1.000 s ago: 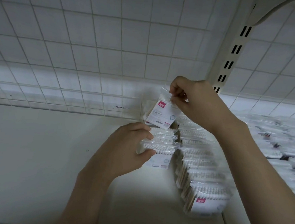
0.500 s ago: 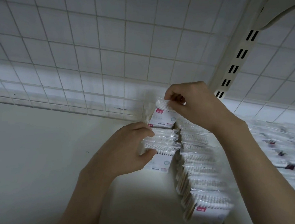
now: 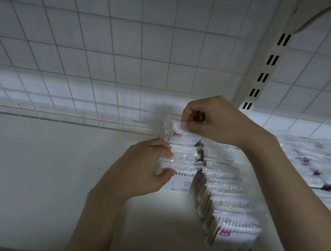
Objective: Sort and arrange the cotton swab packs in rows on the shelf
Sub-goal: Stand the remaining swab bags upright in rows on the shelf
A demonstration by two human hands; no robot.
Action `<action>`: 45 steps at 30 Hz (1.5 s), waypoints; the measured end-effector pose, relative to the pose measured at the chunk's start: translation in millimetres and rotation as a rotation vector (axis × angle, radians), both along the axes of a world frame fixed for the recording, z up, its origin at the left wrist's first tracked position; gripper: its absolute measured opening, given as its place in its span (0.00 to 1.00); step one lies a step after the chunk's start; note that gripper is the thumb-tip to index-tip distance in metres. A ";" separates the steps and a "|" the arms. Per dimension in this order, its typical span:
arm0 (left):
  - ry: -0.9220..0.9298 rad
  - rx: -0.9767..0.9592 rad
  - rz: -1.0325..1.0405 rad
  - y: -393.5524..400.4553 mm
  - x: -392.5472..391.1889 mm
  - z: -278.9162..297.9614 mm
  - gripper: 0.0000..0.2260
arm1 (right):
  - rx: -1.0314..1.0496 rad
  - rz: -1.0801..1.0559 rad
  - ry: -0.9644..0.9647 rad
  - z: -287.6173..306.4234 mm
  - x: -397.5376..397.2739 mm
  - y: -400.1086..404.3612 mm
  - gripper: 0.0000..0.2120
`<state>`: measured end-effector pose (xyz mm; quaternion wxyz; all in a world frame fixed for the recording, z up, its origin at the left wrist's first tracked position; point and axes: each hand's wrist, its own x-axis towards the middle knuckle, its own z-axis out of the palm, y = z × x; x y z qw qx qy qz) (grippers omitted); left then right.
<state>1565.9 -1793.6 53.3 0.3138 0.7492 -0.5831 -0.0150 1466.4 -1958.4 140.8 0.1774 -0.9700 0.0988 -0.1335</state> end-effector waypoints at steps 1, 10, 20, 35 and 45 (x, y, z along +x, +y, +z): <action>0.002 0.000 0.001 0.1 -0.2 -0.3 0.15 | 0.011 -0.001 0.005 -0.7 0.2 -1.0 0.07; -0.028 0.001 0.010 -1.5 -1.5 -3.3 0.15 | 0.038 0.009 0.111 -20.4 12.1 -14.6 0.11; -0.087 0.003 0.075 -14.4 -3.5 -0.8 0.13 | 0.062 -0.017 0.223 -32.2 11.1 -24.5 0.14; -0.148 0.100 0.124 -28.7 -5.5 -12.5 0.19 | -0.073 -0.110 0.233 -36.1 6.4 -28.8 0.06; -0.149 0.064 0.122 -28.9 -3.9 -11.7 0.18 | -0.075 -0.062 0.143 -45.3 9.8 -30.7 0.05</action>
